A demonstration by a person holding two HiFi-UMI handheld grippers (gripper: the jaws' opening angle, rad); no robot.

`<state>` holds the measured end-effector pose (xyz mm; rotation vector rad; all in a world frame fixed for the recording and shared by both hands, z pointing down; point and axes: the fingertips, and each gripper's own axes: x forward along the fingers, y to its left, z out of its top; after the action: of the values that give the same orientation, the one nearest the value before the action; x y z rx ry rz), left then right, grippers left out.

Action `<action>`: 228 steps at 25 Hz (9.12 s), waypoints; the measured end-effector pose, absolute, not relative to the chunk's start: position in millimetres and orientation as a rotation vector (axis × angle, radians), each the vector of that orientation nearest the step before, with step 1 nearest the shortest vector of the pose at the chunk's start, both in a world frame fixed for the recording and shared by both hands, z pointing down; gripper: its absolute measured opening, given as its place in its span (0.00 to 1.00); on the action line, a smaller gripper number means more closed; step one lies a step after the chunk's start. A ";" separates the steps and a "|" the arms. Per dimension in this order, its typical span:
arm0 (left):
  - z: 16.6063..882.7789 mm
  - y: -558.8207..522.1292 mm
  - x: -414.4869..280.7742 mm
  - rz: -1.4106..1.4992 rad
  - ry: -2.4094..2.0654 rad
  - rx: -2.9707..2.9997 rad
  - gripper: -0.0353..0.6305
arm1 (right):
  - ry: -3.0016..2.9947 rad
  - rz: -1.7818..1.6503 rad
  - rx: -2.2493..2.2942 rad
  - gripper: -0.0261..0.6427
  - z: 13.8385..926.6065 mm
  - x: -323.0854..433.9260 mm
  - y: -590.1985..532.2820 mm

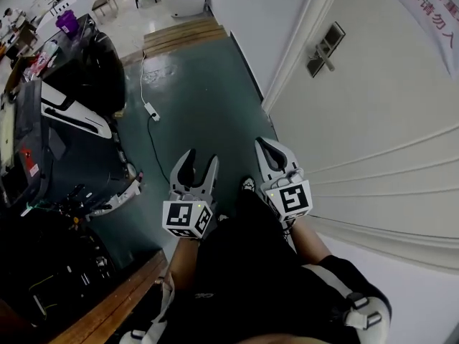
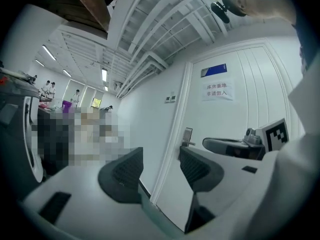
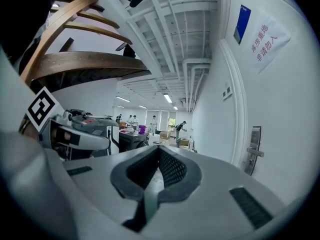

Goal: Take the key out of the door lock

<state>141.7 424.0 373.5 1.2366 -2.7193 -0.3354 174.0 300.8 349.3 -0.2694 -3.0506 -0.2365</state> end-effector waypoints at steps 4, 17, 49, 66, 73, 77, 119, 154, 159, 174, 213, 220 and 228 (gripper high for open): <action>376.9 408.6 112.0 -0.340 -2.714 1.237 0.38 | -3.049 -0.233 -0.258 0.05 354.8 144.4 285.0; 370.0 309.2 -24.6 -0.288 -2.697 1.261 0.38 | -3.068 -0.173 -0.267 0.05 348.6 5.1 195.5; 406.6 19.9 -106.1 -0.329 -2.105 1.743 0.38 | -3.007 -0.015 0.358 0.05 370.4 -46.6 -41.8; 429.8 -74.1 -123.6 -0.260 -1.690 1.997 0.38 | -2.876 0.031 0.819 0.05 379.3 -55.1 -99.4; 448.1 -95.0 -112.2 -0.223 -1.512 2.078 0.38 | -2.790 0.056 0.986 0.05 389.1 -48.4 -110.1; 456.5 -104.2 -113.0 -0.257 -1.440 2.074 0.38 | -2.755 0.061 1.047 0.05 393.2 -46.9 -112.5; 512.7 -185.6 -81.7 -0.620 -1.010 1.752 0.31 | -2.587 0.133 1.318 0.05 407.0 -15.6 -128.4; 513.3 -202.2 -87.0 -0.820 -1.023 1.534 0.12 | -2.610 0.156 1.317 0.05 408.0 2.6 -123.4; 511.1 -204.3 -87.4 -0.840 -1.026 1.530 0.11 | -2.605 0.161 1.320 0.05 409.2 5.8 -119.3; 513.9 -202.0 -89.3 -0.858 -1.033 1.504 0.11 | -2.608 0.157 1.330 0.05 407.0 9.7 -113.1; 511.9 -188.2 -89.1 -0.888 -1.027 1.466 0.11 | -2.613 0.147 1.347 0.05 399.7 20.3 -116.7; 512.4 -185.6 -90.5 -0.909 -1.027 1.468 0.11 | -2.625 0.146 1.317 0.05 400.7 12.5 -115.2; 512.3 -183.9 -91.9 -0.898 -1.018 1.463 0.11 | -2.631 0.144 1.295 0.05 402.7 5.3 -110.8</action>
<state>-91.9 -183.9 512.3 1.4633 -1.0176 -0.8984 5.3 -110.8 402.7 1.2950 -2.6315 0.1440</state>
